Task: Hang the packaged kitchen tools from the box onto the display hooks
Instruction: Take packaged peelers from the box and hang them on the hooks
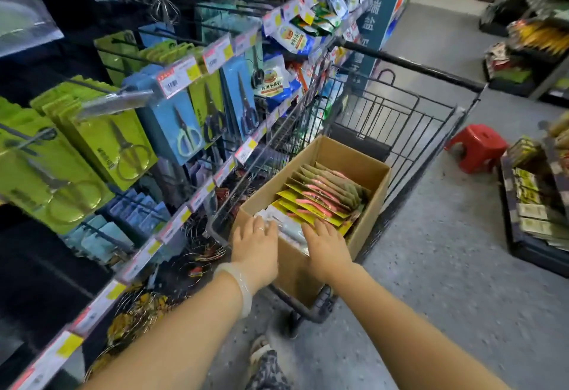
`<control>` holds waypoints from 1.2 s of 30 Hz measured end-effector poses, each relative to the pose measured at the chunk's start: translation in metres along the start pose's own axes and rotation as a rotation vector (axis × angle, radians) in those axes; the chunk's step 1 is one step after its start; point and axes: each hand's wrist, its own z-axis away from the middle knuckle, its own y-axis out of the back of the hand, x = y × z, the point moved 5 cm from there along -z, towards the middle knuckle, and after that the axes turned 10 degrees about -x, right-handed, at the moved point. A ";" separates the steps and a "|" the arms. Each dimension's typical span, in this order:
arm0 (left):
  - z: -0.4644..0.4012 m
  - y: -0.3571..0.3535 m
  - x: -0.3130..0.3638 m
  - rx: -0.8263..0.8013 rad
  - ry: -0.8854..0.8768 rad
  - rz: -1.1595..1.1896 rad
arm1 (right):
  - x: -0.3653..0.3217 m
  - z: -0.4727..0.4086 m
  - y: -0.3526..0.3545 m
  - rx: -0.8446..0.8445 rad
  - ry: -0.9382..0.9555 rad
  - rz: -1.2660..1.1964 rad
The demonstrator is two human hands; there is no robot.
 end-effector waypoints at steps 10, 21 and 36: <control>-0.089 -0.010 -0.033 -0.148 0.047 0.110 | 0.005 -0.109 -0.014 -0.176 0.001 -0.038; -0.118 -0.049 -0.042 -0.301 0.144 0.171 | 0.023 -0.164 -0.057 -0.393 0.003 -0.069; -0.114 -0.059 -0.015 -0.372 0.340 0.356 | 0.057 -0.196 -0.089 -0.550 0.147 -0.002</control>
